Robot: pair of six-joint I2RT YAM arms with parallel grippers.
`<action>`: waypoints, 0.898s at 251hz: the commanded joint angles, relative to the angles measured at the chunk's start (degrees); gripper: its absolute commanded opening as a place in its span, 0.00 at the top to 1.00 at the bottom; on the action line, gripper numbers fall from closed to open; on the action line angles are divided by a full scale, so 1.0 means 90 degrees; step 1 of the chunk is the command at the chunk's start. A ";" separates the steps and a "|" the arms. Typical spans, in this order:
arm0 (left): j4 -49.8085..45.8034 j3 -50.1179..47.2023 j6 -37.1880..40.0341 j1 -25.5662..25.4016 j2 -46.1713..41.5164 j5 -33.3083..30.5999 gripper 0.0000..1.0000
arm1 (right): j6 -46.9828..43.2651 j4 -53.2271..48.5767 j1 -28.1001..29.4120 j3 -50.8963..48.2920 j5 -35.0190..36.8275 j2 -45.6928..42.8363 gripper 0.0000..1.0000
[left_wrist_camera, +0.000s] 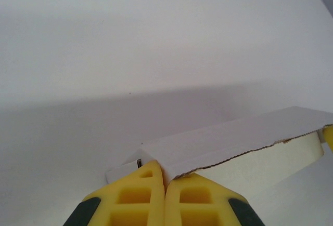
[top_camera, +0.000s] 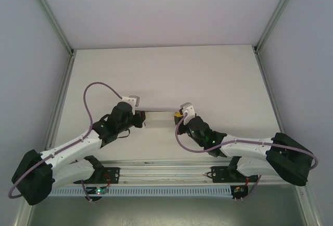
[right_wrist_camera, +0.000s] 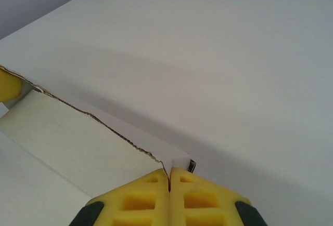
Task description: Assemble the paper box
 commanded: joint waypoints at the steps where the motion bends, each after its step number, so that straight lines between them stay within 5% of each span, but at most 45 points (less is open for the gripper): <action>1: -0.0485 -0.0661 0.0465 -0.0184 -0.0009 0.0376 1.00 | 0.0078 -0.0817 0.0149 -0.0425 -0.0465 -0.0283 1.00; 60: -0.0180 -0.1067 0.0619 -0.0341 -0.0197 -0.0102 1.00 | 0.0522 -0.0796 0.0149 -0.0611 -0.0675 -0.1260 0.82; 133: 0.0087 -0.1120 0.0728 -0.0789 -0.0184 -0.0577 1.00 | 0.0957 -0.1465 0.0150 -0.0176 -0.0342 -0.1232 0.55; 168: 0.0190 -0.1152 0.0757 -0.0942 -0.0376 -0.0710 1.00 | 0.1160 -0.1604 0.0150 -0.0160 -0.0341 -0.1106 0.53; 202: 0.0147 -0.1206 0.0778 -0.1102 -0.0584 -0.1096 1.00 | 0.1328 -0.1580 0.0150 -0.0197 -0.0540 -0.1188 0.40; 225: 0.0154 -0.1231 0.0806 -0.1229 -0.0646 -0.1297 1.00 | 0.1437 -0.1556 0.0149 -0.0185 -0.0594 -0.1314 0.21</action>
